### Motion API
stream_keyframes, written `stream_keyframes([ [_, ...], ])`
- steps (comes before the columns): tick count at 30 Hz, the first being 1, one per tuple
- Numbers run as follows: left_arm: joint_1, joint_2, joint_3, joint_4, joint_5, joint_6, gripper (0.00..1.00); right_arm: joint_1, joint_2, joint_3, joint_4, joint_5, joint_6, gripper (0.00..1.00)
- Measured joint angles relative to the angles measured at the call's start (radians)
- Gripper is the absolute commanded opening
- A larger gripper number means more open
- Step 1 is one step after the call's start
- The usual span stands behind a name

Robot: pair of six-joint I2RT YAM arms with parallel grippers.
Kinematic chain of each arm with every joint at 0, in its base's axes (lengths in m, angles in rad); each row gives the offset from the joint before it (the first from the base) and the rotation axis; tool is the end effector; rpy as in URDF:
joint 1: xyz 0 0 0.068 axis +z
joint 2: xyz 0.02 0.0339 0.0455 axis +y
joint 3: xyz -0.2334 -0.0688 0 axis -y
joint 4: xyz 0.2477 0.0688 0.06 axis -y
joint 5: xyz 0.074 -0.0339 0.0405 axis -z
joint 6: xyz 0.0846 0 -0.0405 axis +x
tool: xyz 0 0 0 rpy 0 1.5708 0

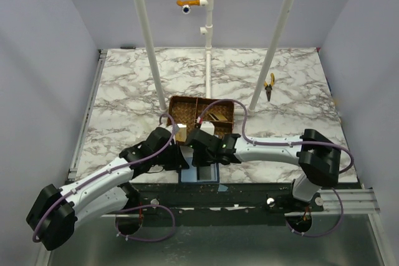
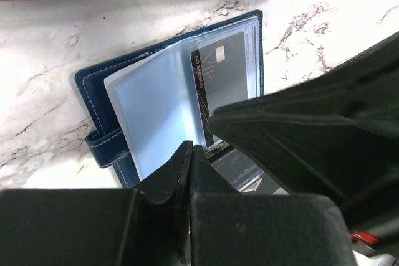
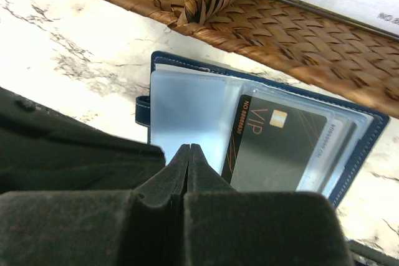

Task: Take the credit cards out of the card holder
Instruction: Remove the credit card from the card holder.

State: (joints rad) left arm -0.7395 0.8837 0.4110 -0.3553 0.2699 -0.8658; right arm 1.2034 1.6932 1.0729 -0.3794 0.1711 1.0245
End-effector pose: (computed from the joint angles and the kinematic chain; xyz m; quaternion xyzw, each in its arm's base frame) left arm 0.1510 -0.1683 0.1200 -0.0095 0.9246 -0.3457 0.1597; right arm 0.1463 0.3401 0.1176 -0.0614 0.9543 0.2157 0.1974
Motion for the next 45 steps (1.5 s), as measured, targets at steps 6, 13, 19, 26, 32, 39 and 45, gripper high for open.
stream_keyframes([
  [6,0.000,0.056,0.000,0.052,0.016,0.000,0.00,0.000,-0.090,-0.045,-0.043,0.045,0.023,0.01],
  [13,0.000,0.114,-0.005,0.110,0.036,-0.004,0.03,0.000,-0.160,-0.140,-0.100,0.082,0.058,0.02],
  [19,0.000,0.161,-0.024,0.154,0.060,-0.014,0.07,-0.004,-0.209,-0.205,-0.114,0.091,0.079,0.11],
  [26,0.000,0.210,-0.039,0.213,0.089,-0.026,0.15,-0.008,-0.211,-0.213,-0.108,0.093,0.082,0.11],
  [32,0.000,0.233,-0.051,0.252,0.106,-0.041,0.18,-0.008,-0.198,-0.213,-0.095,0.092,0.082,0.11],
  [39,0.000,0.248,-0.061,0.283,0.113,-0.051,0.20,-0.008,-0.166,-0.213,-0.080,0.090,0.081,0.11],
  [45,0.000,0.263,-0.073,0.314,0.126,-0.063,0.21,-0.008,-0.147,-0.213,-0.076,0.089,0.081,0.10],
])
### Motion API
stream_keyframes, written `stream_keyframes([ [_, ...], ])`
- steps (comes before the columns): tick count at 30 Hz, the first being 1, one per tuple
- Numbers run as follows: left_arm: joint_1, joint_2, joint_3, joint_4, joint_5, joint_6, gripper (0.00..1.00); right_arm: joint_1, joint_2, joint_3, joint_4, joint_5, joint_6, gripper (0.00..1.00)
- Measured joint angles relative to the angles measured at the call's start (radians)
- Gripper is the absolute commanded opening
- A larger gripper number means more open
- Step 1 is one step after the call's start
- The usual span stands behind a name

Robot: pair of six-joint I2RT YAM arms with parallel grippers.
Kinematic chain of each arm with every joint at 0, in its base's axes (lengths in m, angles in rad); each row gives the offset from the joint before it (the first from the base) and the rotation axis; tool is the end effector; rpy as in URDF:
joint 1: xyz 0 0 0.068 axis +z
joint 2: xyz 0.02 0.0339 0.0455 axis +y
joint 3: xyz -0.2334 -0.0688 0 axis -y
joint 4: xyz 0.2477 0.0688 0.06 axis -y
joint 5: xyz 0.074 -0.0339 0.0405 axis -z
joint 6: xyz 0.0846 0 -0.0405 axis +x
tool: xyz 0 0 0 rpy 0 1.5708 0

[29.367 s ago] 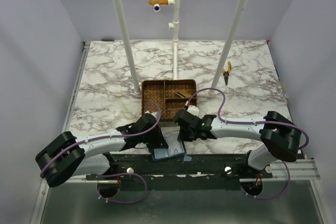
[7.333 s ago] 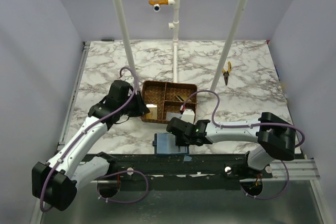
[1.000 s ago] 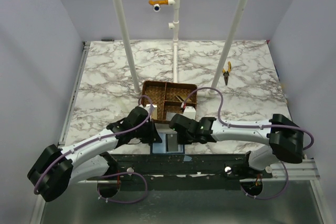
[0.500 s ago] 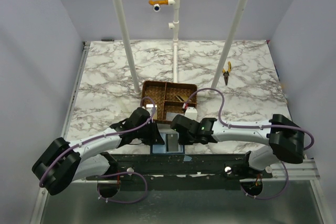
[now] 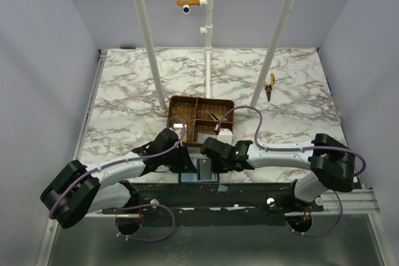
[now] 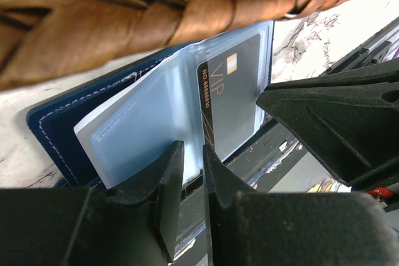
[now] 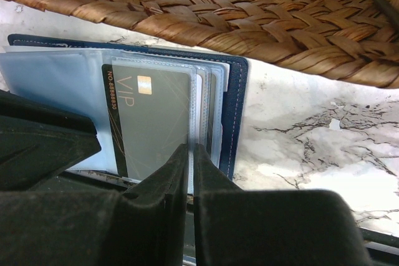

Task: Take the credit cards out of the card holder
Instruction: Remove the credit card from the card holder.

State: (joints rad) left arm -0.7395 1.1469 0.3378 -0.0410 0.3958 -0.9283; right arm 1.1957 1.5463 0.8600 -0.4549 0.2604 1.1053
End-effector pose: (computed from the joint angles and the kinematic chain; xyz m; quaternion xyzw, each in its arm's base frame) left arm 0.1544 -0.1850 0.0742 -0.0175 0.9200 -0.3797 0.0961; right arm 0.1334 0.2793 0.0947 -0.0161 0.9690 0.1412 0.2020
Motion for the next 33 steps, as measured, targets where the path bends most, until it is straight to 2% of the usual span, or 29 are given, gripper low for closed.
stream_keyframes([
  [22,0.001,0.061,-0.026,0.105,0.034,-0.030,0.24,0.000,0.047,0.022,0.037,-0.027,-0.018,0.01],
  [33,0.006,0.062,-0.045,0.138,0.042,-0.051,0.17,-0.002,0.066,0.038,0.043,-0.048,-0.032,0.01],
])
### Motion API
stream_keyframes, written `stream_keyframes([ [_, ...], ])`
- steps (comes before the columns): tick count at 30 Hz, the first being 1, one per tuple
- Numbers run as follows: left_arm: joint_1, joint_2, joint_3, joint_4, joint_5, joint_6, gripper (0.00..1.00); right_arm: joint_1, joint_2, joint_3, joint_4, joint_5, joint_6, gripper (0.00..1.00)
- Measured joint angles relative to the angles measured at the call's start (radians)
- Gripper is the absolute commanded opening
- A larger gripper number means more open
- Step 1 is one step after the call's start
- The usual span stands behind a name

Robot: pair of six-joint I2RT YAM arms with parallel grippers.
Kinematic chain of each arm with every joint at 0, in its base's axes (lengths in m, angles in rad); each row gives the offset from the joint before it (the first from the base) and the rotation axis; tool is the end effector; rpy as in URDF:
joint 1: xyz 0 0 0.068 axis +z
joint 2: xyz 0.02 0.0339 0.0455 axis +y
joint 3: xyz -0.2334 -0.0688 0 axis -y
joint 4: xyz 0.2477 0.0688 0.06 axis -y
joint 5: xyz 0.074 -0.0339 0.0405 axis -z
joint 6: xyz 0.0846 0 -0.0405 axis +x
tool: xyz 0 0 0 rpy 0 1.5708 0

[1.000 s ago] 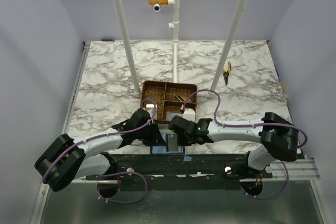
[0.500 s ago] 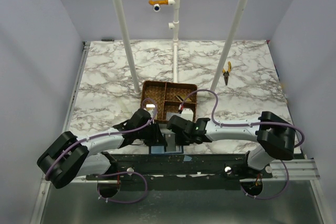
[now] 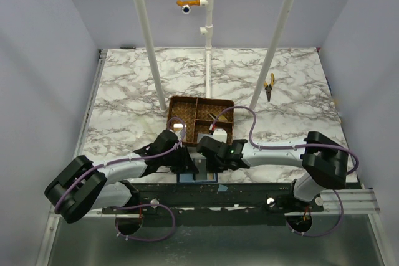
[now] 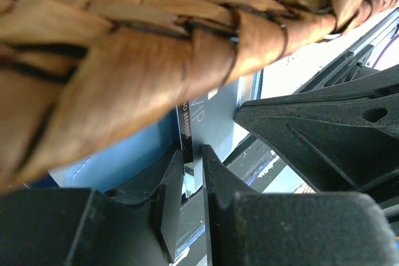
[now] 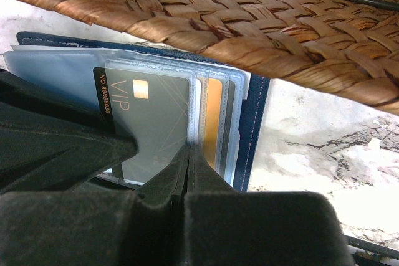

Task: Take the credit cards out of the card holder
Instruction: Remove the credit card from the card holder.

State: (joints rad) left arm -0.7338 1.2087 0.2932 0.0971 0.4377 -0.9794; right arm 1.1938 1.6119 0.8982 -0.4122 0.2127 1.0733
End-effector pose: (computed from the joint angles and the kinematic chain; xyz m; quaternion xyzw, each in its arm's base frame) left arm 0.1533 -0.1865 0.0620 -0.0320 0.9108 -0.4032 0.0823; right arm 0.1357 0.2943 0.0885 -0.0350 0.9695 0.1549 0.1867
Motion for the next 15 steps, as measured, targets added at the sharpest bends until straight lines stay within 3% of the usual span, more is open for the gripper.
stream_keyframes([
  [9,0.002,-0.003,-0.008,0.010,0.001,-0.016,0.01,-0.003,0.002,0.000,0.000,-0.005,-0.001,0.01],
  [15,0.003,-0.009,-0.008,0.005,0.002,-0.015,0.00,-0.003,0.002,0.000,0.000,-0.005,-0.001,0.01],
])
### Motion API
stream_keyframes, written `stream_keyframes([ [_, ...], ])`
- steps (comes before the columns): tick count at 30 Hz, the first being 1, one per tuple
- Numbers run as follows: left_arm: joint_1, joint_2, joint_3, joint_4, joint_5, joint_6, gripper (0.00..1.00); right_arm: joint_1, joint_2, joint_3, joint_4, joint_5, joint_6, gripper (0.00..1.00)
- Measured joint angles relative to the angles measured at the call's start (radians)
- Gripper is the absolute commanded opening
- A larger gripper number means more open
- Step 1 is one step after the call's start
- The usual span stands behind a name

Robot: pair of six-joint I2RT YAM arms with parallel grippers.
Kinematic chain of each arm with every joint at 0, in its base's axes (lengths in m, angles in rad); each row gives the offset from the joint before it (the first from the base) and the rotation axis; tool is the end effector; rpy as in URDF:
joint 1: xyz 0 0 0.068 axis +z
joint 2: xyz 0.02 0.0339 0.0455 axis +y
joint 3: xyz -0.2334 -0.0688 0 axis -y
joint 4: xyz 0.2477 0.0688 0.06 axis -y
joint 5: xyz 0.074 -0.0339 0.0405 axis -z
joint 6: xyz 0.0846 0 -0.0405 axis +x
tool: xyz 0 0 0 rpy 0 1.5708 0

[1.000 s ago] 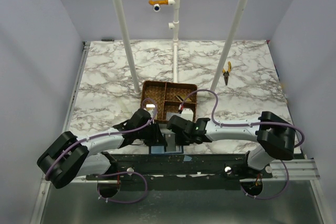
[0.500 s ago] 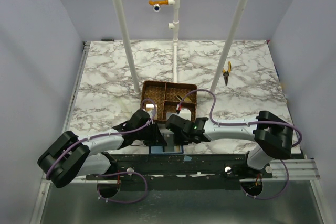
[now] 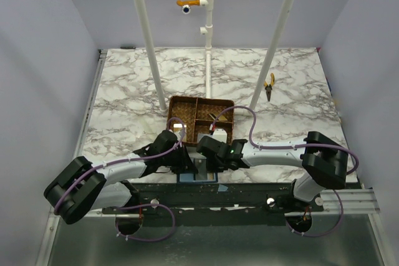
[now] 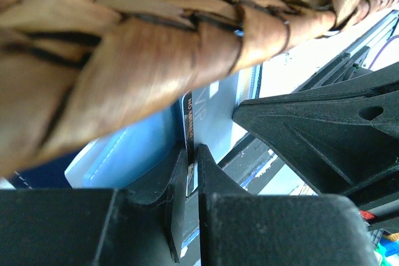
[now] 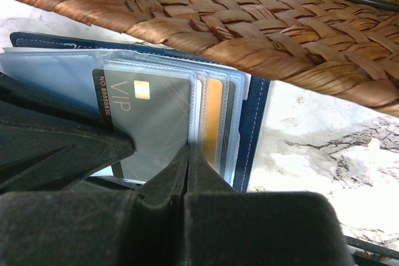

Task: Take the credit cards out of the card holder
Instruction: Remove the credit card from the card holder.

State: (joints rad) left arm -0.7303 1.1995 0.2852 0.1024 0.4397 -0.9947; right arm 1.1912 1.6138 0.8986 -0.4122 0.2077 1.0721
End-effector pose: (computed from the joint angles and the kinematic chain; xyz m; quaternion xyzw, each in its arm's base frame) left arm 0.1530 -0.1853 0.0622 -0.0394 0.9092 -0.4063 0.0813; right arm 0.1361 0.2941 0.0879 -0.0350 0.9699 0.1550 0.1845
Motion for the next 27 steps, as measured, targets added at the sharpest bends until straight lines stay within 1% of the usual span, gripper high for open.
stream_keyframes([
  [7,0.000,-0.007,0.001,-0.012,0.000,0.008,0.00,0.000,-0.002,0.000,0.000,0.000,0.000,0.01],
  [16,0.005,-0.055,0.001,-0.059,-0.001,0.026,0.00,0.000,-0.003,-0.004,0.014,0.000,0.002,0.01],
  [27,0.045,-0.117,0.000,-0.123,0.014,0.063,0.00,0.000,-0.004,-0.010,0.022,0.001,0.012,0.01],
])
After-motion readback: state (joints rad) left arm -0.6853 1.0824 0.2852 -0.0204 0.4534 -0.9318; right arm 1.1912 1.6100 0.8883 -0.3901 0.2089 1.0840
